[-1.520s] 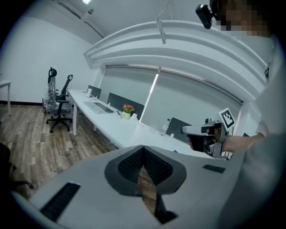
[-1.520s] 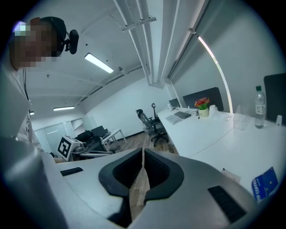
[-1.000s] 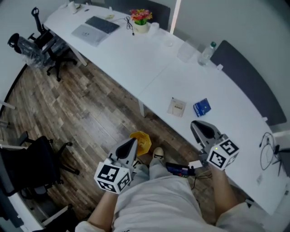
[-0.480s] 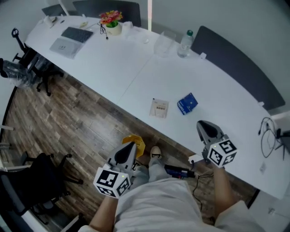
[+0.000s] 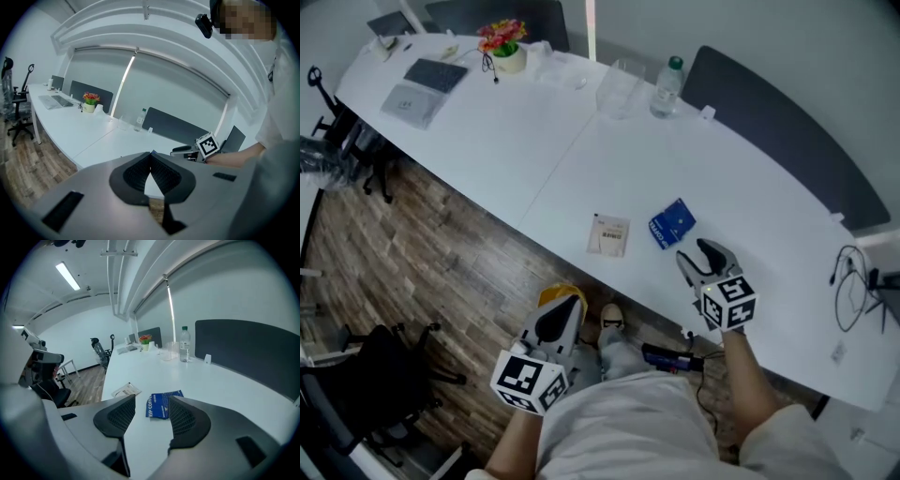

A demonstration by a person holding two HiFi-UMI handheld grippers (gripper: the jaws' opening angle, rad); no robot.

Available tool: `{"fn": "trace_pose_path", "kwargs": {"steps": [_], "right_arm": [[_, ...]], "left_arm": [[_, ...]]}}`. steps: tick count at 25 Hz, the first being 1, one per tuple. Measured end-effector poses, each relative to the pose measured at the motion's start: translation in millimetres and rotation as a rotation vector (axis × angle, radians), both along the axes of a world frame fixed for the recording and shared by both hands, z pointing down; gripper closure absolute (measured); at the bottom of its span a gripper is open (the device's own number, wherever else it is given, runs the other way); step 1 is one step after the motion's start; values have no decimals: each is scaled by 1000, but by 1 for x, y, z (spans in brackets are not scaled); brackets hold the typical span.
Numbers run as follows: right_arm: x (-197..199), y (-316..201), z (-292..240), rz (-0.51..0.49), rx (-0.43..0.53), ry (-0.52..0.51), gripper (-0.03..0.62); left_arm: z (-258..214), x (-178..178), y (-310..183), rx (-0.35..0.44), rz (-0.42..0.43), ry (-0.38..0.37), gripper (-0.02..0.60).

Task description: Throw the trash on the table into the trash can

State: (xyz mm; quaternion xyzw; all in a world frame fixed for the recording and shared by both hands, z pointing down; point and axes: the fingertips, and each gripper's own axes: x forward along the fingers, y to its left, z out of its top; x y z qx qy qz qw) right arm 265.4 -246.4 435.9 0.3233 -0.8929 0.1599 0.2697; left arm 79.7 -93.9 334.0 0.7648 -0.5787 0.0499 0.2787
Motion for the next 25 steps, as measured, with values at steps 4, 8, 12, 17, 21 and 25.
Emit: {"fn": "trace_pose_path", "kwargs": {"steps": [4, 8, 12, 17, 21, 25], "right_arm": [[-6, -16, 30, -34, -39, 49, 342], [-19, -20, 48, -92, -29, 116, 324], [-28, -25, 68, -96, -44, 153, 318], [-30, -30, 91, -103, -74, 233, 315], [-28, -36, 104, -94, -105, 257, 315], [-28, -37, 104, -94, -125, 260, 323]], "left_arm": [[13, 0, -13, -22, -18, -3, 580], [16, 4, -26, -45, -12, 0, 580], [24, 4, -30, -59, -11, -4, 580], [30, 3, -34, -81, -15, -6, 580], [30, 1, -38, -82, -24, -4, 580], [31, -1, -37, -82, -36, -2, 580]]}}
